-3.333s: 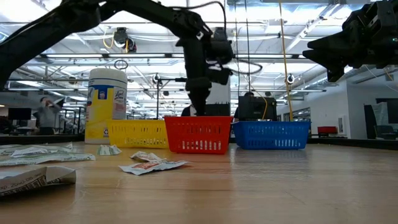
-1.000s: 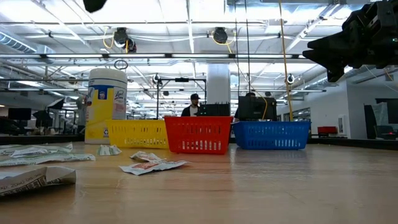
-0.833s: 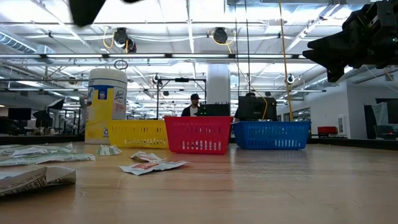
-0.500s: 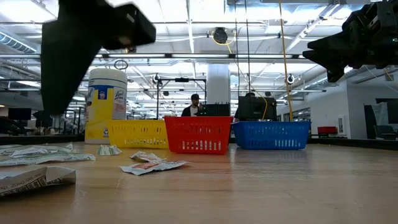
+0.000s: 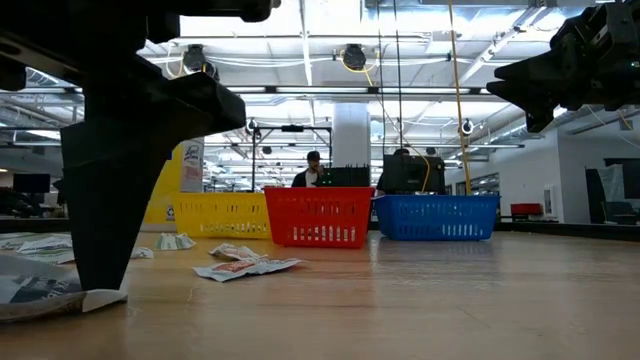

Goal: Pick & Place First Aid Supplies
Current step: Put the towelette pack into the black bin

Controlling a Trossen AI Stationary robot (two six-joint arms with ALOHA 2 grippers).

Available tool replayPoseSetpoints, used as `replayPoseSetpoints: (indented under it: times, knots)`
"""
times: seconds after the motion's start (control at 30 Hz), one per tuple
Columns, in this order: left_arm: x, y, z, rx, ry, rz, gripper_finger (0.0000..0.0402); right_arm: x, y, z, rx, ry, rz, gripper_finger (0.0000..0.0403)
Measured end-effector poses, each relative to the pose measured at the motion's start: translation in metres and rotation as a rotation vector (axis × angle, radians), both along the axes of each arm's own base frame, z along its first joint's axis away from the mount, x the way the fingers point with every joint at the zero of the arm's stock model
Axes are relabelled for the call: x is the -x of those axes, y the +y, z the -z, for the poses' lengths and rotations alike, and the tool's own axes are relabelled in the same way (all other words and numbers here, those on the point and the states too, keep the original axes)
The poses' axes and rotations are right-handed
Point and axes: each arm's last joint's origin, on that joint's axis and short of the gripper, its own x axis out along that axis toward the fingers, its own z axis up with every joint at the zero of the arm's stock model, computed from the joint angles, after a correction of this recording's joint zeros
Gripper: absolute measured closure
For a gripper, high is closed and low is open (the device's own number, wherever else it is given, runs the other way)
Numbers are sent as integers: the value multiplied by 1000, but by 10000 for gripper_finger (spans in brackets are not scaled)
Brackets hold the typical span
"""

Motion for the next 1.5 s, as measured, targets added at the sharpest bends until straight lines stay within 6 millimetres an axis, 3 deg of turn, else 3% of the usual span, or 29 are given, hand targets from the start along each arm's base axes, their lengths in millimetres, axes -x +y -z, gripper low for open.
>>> replayPoseSetpoints:
  times: [0.13,0.37,0.57,0.77,1.0,1.23,1.5]
  knots:
    - [0,1,0,-4,3,6,253,0,0,0,0,0,0,273]
    - [-3,6,0,4,15,18,386,0,0,0,0,0,0,273]
    - [-6,28,-11,33,92,13,394,0,0,0,0,0,0,273]
    - [-2,64,-69,61,38,23,396,0,0,0,0,0,0,273]
    - [10,106,-122,111,-14,35,397,0,0,0,0,0,0,273]
    - [6,138,-129,128,0,12,397,0,0,0,0,-2,0,273]
    - [-11,205,-126,113,-17,-92,396,0,0,0,0,-2,0,273]
